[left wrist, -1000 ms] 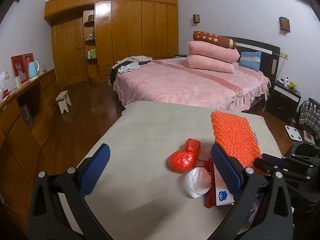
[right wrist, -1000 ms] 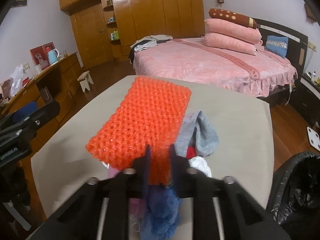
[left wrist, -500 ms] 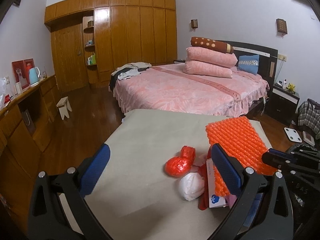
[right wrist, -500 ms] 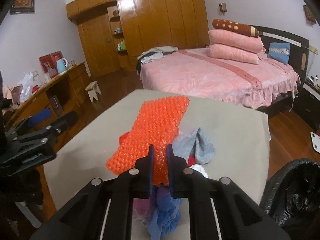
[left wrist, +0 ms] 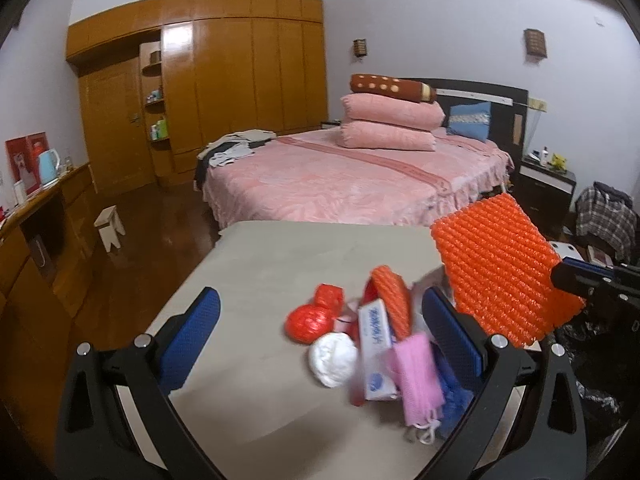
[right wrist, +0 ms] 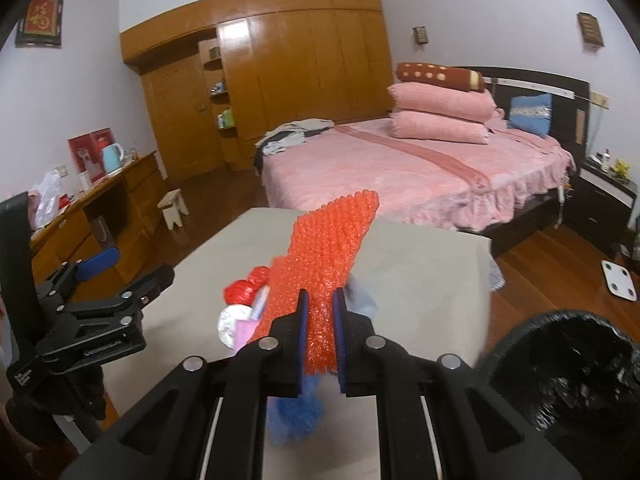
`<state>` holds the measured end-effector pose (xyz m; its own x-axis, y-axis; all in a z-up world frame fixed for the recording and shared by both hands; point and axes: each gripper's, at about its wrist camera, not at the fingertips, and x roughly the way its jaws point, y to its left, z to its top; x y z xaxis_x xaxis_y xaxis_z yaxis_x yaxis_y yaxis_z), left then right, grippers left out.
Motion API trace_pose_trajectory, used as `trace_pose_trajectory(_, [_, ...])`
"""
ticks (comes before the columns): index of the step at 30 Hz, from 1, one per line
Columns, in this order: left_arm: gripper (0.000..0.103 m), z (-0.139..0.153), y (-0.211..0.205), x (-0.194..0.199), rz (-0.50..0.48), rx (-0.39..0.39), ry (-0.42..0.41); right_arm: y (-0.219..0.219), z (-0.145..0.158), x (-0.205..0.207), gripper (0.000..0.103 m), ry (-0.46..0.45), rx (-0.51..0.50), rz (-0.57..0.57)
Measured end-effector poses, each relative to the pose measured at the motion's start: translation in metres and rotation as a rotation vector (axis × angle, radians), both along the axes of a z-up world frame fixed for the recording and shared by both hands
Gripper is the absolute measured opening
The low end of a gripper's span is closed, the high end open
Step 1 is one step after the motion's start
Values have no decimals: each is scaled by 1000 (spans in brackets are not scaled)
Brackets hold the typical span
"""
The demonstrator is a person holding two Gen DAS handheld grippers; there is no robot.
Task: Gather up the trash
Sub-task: 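Lift the orange net with the right tool while the left tool grasps the pink mask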
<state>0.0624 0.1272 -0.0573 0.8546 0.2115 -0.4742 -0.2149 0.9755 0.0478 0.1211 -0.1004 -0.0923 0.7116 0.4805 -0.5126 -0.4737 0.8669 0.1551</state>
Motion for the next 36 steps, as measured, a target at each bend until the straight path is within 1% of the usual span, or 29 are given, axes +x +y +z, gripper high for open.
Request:
trace_pose_trajectory(6, [98,-16,-19,6,-54,3,40,-21,-16,5,12,28,-19,-52])
trace_pose_trajectory(10, [98,-33,-28,12,-74,0,79,-30,-29,10,12,58,-26,-74])
trace_pose_trajectory(12, [96,-41,-31,15,-81,0,97,-32,-37,13,12,77,-29,-82])
trace_pose_trajectory(15, [89,-55,-32,18,-91,-6,129,-32,-44,13,12,91,-34,-88])
trace_pose_trajectory(16, [82,-60,-33,20,-96,-13,146,-32,-46,14,12,97,-36,-89])
trace_pose_trajectory(17, [79,-65,-33,22,-100,-20,161,-32,-47,14,12,101,-38,-90])
trace_pose_trajectory(19, [75,-72,-35,26,-108,-29,182,-31,-49,15,12,106,-41,-90])
trace_pose_trajectory(23, [58,-85,-40,34,-131,-43,235,-30,-52,17,12,116,-49,-87])
trace_pose_trajectory(24, [55,-88,-41,36,-133,-47,247,-29,-52,17,12,117,-50,-86])
trace_pose_trajectory(26, [38,-95,-41,36,-149,-66,268,-28,-52,17,12,117,-53,-83])
trace_pose_trajectory(28, [31,-97,-41,36,-152,-67,270,-28,-51,16,12,114,-54,-81])
trace_pose_trajectory(29, [24,-97,-41,35,-156,-64,265,-28,-50,15,12,111,-55,-80])
trace_pose_trajectory(31, [18,-95,-39,34,-162,-72,257,-28,-47,14,12,105,-53,-79])
trace_pose_trajectory(33, [17,-90,-37,32,-165,-90,247,-29,-42,11,12,90,-51,-79])
trace_pose_trajectory(36, [17,-77,-38,26,-164,-74,209,-29,-34,7,12,72,-46,-82])
